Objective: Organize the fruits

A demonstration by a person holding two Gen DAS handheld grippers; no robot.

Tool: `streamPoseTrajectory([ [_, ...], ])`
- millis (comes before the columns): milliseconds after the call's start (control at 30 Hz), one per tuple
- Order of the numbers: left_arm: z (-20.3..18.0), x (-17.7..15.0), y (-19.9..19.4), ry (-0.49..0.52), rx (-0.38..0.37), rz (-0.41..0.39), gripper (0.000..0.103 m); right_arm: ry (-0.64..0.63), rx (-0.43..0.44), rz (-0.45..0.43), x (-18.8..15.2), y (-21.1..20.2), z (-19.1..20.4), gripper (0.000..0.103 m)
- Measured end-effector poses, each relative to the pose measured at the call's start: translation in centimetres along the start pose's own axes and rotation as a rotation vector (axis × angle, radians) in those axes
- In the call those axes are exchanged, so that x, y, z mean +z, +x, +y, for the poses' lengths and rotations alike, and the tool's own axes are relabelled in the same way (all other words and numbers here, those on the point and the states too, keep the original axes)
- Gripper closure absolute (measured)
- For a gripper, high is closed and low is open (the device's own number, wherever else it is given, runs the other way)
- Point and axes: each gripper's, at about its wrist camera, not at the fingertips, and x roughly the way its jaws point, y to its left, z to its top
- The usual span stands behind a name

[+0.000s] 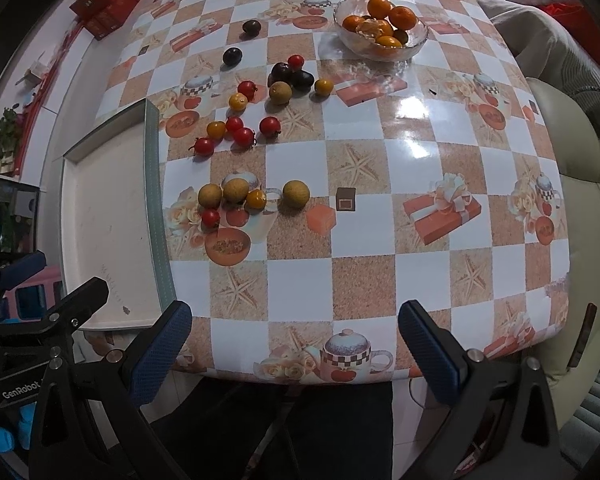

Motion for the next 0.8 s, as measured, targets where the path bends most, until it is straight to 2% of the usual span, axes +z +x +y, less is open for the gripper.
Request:
streamPoseTrajectory([
  [800, 0.36, -0.47, 0.41, -0.004, 0.006, 0.007, 0.0, 0.01, 0.002, 0.011, -0.62, 0.43, 0.31, 0.0],
])
